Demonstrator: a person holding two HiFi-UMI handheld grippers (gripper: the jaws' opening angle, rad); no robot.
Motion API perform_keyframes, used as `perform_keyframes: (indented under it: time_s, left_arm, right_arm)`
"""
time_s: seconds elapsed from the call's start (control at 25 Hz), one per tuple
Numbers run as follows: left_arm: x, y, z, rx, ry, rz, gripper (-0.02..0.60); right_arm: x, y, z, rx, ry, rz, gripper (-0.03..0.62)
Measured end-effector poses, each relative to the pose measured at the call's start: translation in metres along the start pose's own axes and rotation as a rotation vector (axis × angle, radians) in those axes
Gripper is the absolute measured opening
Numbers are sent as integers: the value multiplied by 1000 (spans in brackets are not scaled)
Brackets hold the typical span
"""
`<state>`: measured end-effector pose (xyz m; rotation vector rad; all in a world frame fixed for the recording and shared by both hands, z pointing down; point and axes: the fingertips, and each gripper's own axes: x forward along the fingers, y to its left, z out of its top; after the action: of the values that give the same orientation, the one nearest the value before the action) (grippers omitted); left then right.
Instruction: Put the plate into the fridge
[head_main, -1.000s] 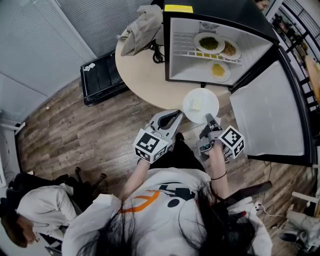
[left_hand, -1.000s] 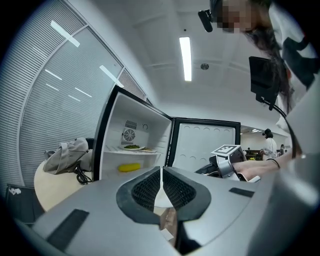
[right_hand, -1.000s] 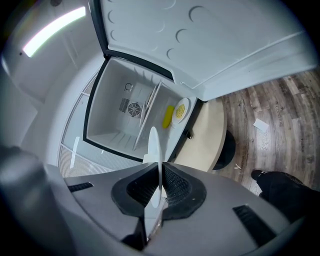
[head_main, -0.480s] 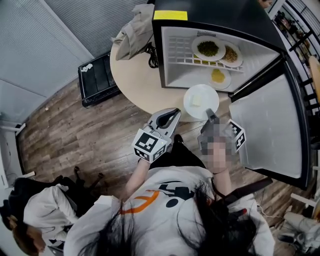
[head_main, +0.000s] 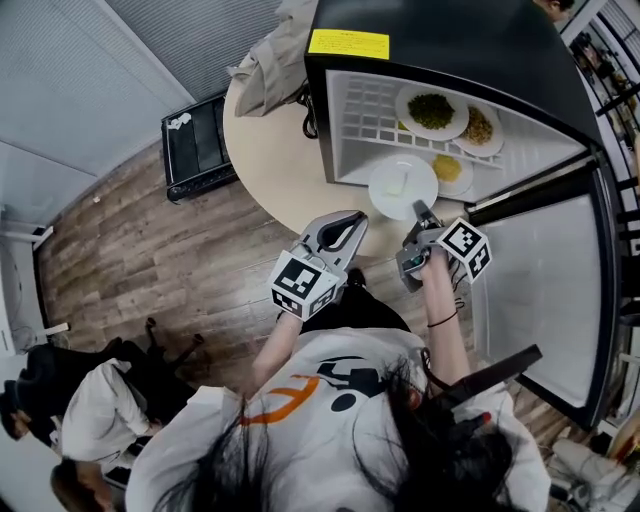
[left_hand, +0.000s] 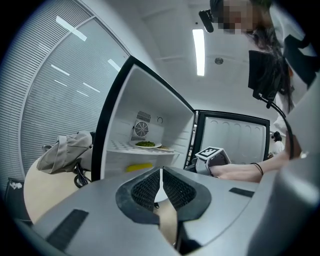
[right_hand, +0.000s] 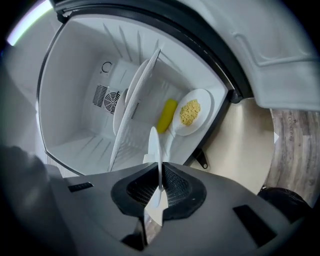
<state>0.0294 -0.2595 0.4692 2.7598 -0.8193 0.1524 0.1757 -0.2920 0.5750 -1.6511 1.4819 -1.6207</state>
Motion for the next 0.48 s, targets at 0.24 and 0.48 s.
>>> perform_keyframes:
  time_s: [0.24, 0.48]
  left_arm:
    - [14, 12, 1, -7, 4, 23, 13]
    - [20, 16, 1, -3, 15, 35, 12]
  right_arm:
    - [43, -3, 11, -16, 43, -26, 26]
    - [75, -6, 15, -22, 91, -52, 26]
